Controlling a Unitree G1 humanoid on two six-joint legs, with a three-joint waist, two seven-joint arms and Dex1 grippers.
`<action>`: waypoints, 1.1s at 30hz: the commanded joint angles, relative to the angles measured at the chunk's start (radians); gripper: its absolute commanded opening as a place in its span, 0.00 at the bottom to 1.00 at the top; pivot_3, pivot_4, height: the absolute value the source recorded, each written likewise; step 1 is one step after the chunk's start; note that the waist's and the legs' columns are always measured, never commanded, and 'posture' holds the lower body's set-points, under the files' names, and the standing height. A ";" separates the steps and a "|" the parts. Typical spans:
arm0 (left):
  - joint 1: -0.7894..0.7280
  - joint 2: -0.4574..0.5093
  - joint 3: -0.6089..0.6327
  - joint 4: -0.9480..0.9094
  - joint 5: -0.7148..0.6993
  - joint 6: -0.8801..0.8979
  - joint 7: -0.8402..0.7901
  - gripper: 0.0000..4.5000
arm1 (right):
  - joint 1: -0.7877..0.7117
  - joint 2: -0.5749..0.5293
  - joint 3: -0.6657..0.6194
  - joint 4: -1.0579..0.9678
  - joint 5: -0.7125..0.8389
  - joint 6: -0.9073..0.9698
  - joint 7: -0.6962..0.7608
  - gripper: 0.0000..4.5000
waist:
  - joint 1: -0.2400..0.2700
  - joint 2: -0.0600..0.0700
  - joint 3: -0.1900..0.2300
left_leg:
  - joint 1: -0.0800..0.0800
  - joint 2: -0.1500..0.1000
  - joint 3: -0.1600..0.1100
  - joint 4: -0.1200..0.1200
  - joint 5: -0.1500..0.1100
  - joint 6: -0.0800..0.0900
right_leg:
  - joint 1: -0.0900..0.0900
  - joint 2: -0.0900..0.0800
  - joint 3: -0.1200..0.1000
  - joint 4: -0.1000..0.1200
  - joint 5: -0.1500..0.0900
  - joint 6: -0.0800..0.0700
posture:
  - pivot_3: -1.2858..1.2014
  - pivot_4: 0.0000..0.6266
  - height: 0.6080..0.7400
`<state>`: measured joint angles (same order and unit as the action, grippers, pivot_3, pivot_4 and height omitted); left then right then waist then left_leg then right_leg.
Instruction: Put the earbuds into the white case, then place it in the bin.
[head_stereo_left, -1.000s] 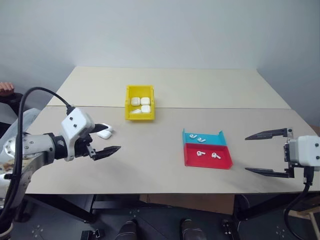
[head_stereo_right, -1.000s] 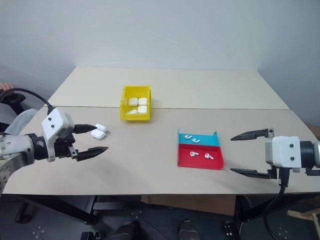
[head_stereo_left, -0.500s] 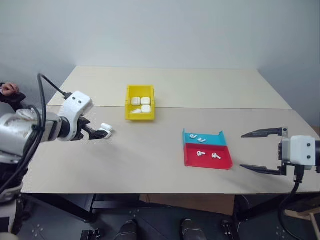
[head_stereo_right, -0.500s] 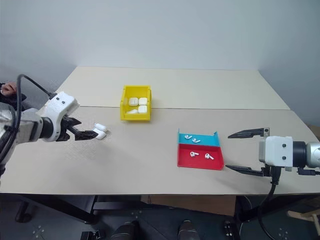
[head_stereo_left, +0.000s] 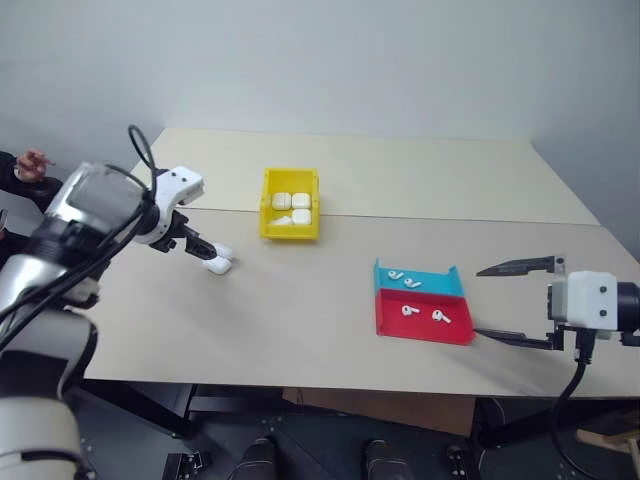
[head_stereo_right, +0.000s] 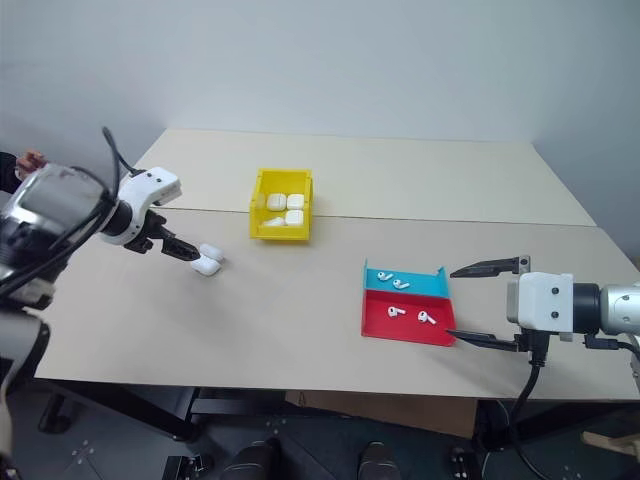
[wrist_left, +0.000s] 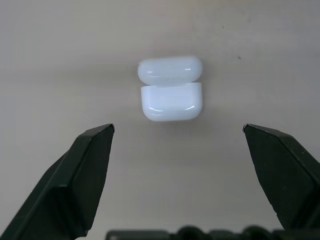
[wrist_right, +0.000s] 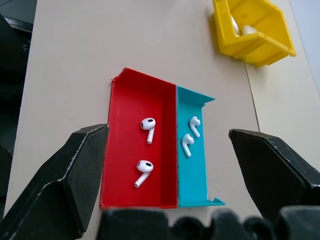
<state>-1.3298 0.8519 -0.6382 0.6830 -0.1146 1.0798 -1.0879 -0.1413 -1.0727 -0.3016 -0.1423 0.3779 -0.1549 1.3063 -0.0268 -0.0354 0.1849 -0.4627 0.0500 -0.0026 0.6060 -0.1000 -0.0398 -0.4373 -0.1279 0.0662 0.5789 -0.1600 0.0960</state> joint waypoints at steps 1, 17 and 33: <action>-0.078 -0.065 -0.035 0.206 0.106 -0.113 -0.077 1.00 | -0.021 -0.004 -0.005 0.002 0.017 0.010 -0.002 0.99 | 0.004 0.000 0.000 | 0.000 0.000 0.000 0.000 0.000 0.000 | 0.000 0.000 0.000 0.000 0.000 0.000 | 0.52 0.24 1.00; -0.157 -0.271 0.106 0.633 0.320 -0.405 -0.045 1.00 | 0.040 0.000 -0.026 -0.058 0.001 0.053 -0.046 0.99 | 0.017 -0.001 0.001 | -0.005 -0.001 -0.001 0.001 0.000 0.000 | -0.001 0.000 0.000 0.001 0.000 0.002 | 0.52 0.24 1.00; -0.086 -0.328 0.284 0.666 0.358 -0.424 0.126 1.00 | 0.086 -0.003 -0.036 -0.085 -0.015 0.051 -0.096 0.99 | 0.016 -0.001 0.001 | -0.004 -0.001 -0.001 0.002 0.000 0.000 | 0.000 0.000 0.000 0.002 0.001 0.003 | 0.52 0.24 1.00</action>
<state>-1.4076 0.5211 -0.3752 1.3516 0.2393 0.6586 -0.9783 -0.0569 -1.0693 -0.2901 -0.1988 0.3582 -0.1038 1.2183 -0.0108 -0.0365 0.1856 -0.4666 0.0488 -0.0035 0.6077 -0.1000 -0.0399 -0.4370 -0.1278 0.0660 0.5814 -0.1590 0.0989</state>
